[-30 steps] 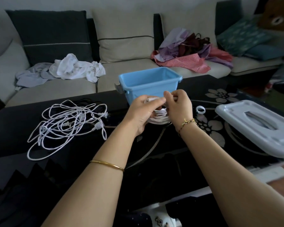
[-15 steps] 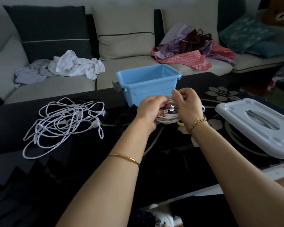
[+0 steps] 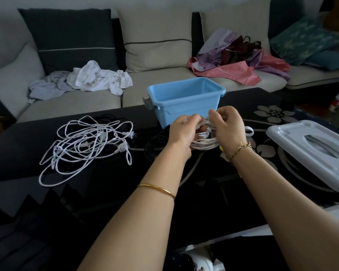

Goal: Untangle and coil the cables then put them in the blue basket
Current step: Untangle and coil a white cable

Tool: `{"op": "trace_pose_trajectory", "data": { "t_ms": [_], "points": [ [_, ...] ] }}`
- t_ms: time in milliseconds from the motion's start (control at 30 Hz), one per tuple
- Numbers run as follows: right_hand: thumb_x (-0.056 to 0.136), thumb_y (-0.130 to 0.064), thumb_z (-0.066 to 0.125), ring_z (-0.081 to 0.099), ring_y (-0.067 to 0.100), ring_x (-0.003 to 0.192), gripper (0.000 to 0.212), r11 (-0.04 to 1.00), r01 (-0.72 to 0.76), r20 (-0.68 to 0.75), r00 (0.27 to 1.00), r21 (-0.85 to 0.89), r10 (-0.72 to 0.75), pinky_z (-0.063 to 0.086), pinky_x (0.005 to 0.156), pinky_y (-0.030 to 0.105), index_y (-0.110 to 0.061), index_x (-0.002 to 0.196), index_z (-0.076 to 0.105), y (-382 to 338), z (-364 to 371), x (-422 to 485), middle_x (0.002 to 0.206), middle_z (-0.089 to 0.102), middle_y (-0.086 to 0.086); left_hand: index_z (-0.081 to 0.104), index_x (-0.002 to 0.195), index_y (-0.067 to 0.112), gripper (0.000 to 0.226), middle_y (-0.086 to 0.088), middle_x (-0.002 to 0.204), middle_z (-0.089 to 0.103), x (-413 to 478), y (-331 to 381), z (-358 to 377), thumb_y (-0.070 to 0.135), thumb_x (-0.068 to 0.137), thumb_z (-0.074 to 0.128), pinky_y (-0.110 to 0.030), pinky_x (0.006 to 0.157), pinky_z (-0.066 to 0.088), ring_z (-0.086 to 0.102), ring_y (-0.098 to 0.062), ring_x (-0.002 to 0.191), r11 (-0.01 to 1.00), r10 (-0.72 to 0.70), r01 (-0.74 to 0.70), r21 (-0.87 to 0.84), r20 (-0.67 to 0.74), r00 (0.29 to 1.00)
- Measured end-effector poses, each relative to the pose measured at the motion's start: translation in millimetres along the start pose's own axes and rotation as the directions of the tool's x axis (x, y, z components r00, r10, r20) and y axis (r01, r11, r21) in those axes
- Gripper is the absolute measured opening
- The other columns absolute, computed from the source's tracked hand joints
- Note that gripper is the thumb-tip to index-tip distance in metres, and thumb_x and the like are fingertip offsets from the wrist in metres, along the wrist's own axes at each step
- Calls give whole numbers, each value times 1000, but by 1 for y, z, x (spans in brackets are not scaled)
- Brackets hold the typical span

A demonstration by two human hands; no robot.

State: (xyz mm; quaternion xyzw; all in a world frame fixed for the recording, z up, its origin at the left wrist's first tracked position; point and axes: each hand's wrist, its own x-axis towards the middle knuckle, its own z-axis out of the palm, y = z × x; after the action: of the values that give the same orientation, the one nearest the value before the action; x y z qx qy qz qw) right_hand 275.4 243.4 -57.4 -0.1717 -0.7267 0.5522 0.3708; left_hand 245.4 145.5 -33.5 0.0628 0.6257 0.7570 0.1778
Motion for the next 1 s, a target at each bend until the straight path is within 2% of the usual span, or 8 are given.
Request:
{"op": "trace_pose_trajectory", "data": {
  "t_ms": [333,433,500,567,633,733,867,1000],
  "points": [
    [93,-48,40,59,23,66,45,988,-125,88,989,90,117,50,56,32,-6,90,54,7,-17,4,81,62,11,48,65,12,22,5,48,56,6,-3,4,6,84,59,-22,53,41,55,-8,49,986,136,-125,114,-90,987],
    [98,-27,37,55,17,50,27,967,-222,-67,970,124,232,46,41,24,-4,101,51,14,-26,9,81,57,11,49,67,11,18,5,47,55,9,1,0,3,81,57,-25,57,43,50,-13,54,978,176,-155,140,-151,973],
    [92,-9,36,57,18,53,19,953,-301,-220,928,28,300,52,50,30,-6,104,50,27,-35,12,92,57,11,49,68,11,17,2,53,54,9,2,-2,2,81,56,-18,52,42,47,-9,49,974,202,-176,146,-188,961],
    [86,0,36,60,27,80,28,910,-363,-281,911,-201,301,52,70,36,-9,108,51,43,-44,11,111,55,11,48,67,12,19,1,54,53,10,3,-4,1,81,55,-11,42,36,45,-6,45,971,222,-194,137,-235,946],
    [87,0,40,53,29,94,33,797,-339,-166,941,-500,295,43,74,33,-10,115,52,53,-48,5,124,48,11,47,67,12,20,1,55,53,10,3,-4,1,81,55,-9,40,34,45,-5,45,972,226,-199,125,-262,938],
    [86,-10,54,52,31,97,37,667,-194,49,944,-719,326,42,74,34,-15,123,52,56,-43,-3,132,36,10,47,67,12,19,1,55,53,12,3,-4,2,81,55,-9,39,33,42,0,37,975,212,-188,114,-254,944],
    [86,-14,53,48,34,103,27,480,-22,154,933,-877,324,38,68,35,-11,113,56,54,-32,-5,121,38,10,47,68,12,18,1,57,55,13,2,-2,4,82,56,-9,39,32,44,0,38,975,203,-176,133,-230,952],
    [90,-13,52,53,34,94,15,462,36,194,934,-886,299,42,67,35,-5,102,57,52,-32,-5,115,42,12,49,70,13,17,2,59,56,14,0,-2,6,83,57,-13,46,39,49,-4,50,975,200,-172,144,-214,956]
  ]
}}
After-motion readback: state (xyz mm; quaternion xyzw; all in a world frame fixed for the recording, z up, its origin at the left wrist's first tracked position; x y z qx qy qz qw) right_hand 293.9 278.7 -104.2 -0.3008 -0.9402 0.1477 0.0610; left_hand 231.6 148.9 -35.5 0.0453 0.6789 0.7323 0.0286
